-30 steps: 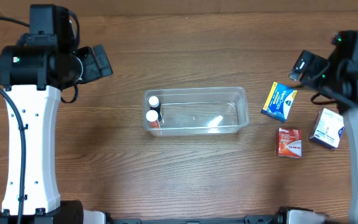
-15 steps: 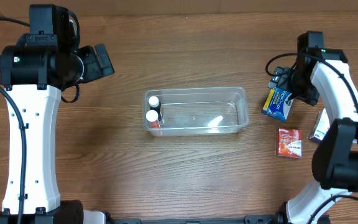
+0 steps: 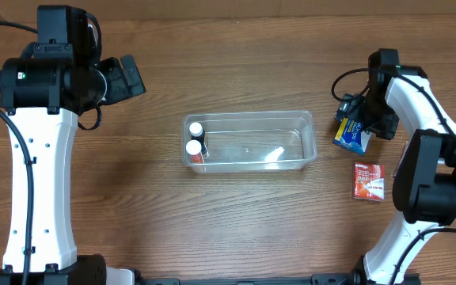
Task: Pack container
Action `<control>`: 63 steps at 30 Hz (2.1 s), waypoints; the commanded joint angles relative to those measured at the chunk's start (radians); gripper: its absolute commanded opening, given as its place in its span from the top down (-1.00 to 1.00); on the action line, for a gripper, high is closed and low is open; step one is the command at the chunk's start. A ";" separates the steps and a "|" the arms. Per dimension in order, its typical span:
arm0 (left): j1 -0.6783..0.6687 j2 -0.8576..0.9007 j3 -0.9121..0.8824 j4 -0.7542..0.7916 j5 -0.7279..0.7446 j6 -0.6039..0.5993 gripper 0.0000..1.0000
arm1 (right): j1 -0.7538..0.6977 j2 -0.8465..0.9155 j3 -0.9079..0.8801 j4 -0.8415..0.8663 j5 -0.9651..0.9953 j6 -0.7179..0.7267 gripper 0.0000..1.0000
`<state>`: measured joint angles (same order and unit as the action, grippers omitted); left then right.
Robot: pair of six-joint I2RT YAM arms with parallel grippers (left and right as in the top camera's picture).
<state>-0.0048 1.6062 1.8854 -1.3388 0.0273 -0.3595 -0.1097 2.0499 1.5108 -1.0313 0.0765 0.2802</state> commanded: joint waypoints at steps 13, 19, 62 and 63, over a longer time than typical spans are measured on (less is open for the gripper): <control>0.005 0.026 -0.005 0.004 0.015 0.016 -1.00 | 0.000 0.034 -0.006 0.010 -0.007 0.001 -0.88; 0.005 0.026 -0.005 0.004 0.015 0.016 -1.00 | 0.000 0.035 -0.018 0.031 -0.007 0.001 -0.88; 0.005 0.026 -0.005 0.005 0.014 0.024 -1.00 | 0.063 -0.237 0.198 -0.206 -0.116 -0.068 -0.47; 0.005 0.026 -0.005 0.005 0.014 0.023 -1.00 | 0.089 -0.288 0.198 -0.217 -0.124 -0.072 -0.46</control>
<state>-0.0048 1.6238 1.8854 -1.3388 0.0307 -0.3592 -0.0822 1.9434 1.6558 -1.2278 0.0189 0.2447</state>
